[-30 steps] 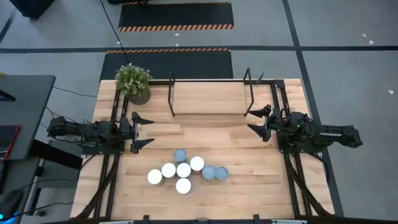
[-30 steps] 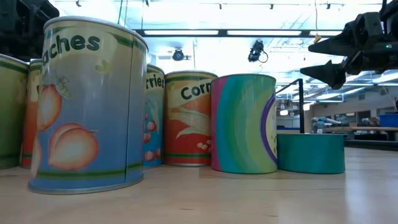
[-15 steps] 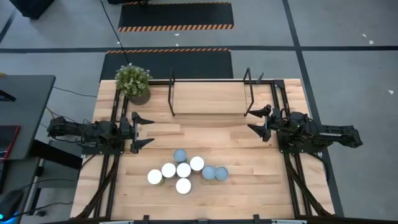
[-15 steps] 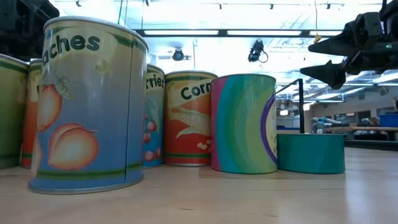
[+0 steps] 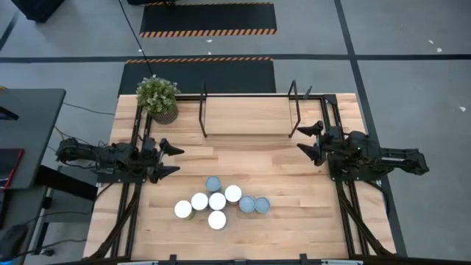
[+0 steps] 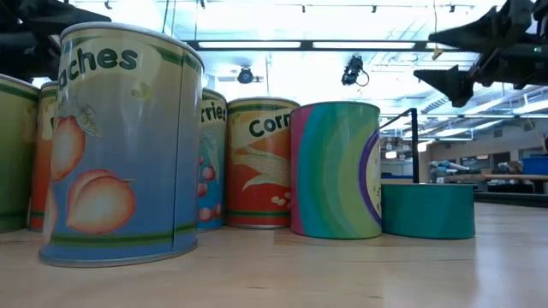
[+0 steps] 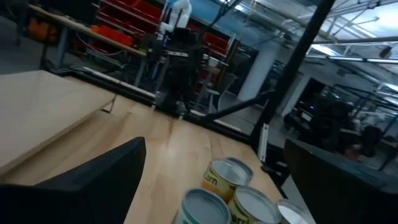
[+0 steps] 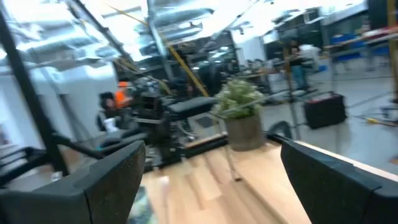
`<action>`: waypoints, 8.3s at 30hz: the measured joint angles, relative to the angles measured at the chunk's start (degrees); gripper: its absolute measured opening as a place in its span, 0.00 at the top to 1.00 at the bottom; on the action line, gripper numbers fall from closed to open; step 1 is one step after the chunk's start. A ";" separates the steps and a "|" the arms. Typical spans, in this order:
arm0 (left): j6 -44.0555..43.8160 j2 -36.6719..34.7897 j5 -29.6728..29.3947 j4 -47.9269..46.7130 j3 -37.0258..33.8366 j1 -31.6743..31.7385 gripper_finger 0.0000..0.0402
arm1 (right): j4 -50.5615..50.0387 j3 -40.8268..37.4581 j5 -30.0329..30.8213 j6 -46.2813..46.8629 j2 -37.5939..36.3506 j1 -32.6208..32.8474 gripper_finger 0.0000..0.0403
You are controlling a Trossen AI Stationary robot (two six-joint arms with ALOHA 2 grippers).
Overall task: Pick and place cans onto a shelf
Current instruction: Put the canned oranges on the shelf
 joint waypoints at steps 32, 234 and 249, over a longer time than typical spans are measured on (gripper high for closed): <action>0.65 0.00 -1.95 0.33 0.02 0.04 0.04 | 9.43 0.00 -13.94 4.08 2.36 2.04 0.05; -38.31 82.77 5.97 -68.34 61.13 -36.73 0.04 | -16.02 54.33 16.06 -22.45 83.31 17.42 0.07; -38.98 89.39 3.06 -62.42 61.11 -35.65 0.04 | -12.16 54.44 9.62 -22.26 83.77 18.13 0.07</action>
